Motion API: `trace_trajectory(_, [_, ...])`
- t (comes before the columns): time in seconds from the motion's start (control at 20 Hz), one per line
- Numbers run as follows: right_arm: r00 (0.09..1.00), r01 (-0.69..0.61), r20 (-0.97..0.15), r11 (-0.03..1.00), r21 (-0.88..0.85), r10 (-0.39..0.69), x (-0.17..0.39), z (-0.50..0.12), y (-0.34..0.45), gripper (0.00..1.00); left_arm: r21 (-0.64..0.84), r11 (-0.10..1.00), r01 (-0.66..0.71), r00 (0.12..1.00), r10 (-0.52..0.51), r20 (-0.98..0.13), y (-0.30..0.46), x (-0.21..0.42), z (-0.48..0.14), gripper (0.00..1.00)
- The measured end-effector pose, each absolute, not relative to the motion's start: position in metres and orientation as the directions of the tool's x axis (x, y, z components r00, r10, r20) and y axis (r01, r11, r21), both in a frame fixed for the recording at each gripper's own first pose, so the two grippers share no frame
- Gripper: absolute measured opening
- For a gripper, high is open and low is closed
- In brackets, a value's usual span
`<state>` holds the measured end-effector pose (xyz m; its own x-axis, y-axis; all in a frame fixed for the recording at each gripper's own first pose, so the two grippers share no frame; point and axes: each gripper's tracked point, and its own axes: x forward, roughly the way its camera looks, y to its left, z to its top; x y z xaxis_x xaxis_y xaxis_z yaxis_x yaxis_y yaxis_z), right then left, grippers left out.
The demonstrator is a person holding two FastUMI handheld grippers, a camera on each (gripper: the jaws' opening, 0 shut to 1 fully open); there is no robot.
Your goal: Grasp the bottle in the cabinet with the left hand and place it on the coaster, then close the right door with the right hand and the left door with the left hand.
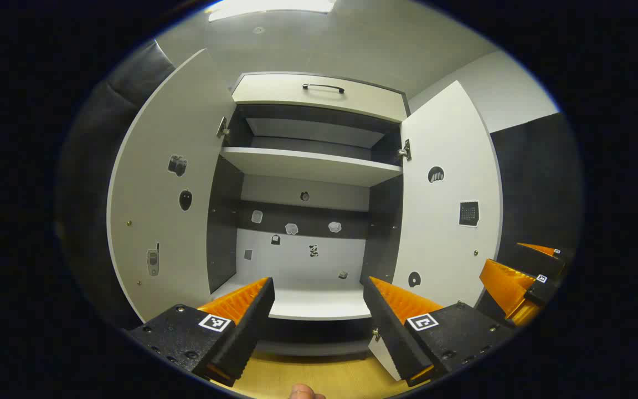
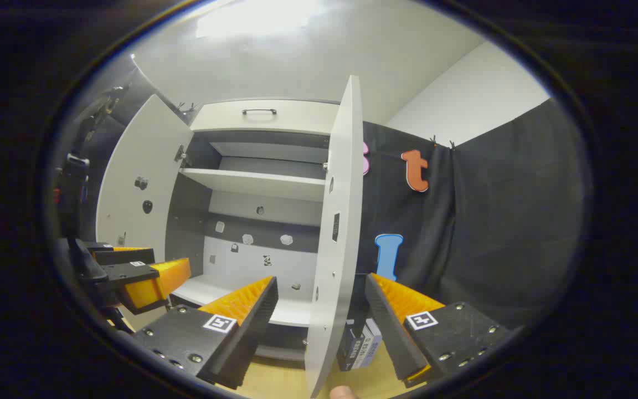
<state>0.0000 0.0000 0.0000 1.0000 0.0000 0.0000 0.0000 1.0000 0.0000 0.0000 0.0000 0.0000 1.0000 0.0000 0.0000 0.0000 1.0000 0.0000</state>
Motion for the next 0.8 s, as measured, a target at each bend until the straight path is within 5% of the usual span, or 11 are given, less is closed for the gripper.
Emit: trace_trajectory(0.8, [1.000,-0.012,-0.024,1.000,0.004,0.012,-0.006,0.004,-0.001,0.95,0.007,0.999,-0.052,0.999,0.052,0.013,0.015,-0.013,0.004,1.00])
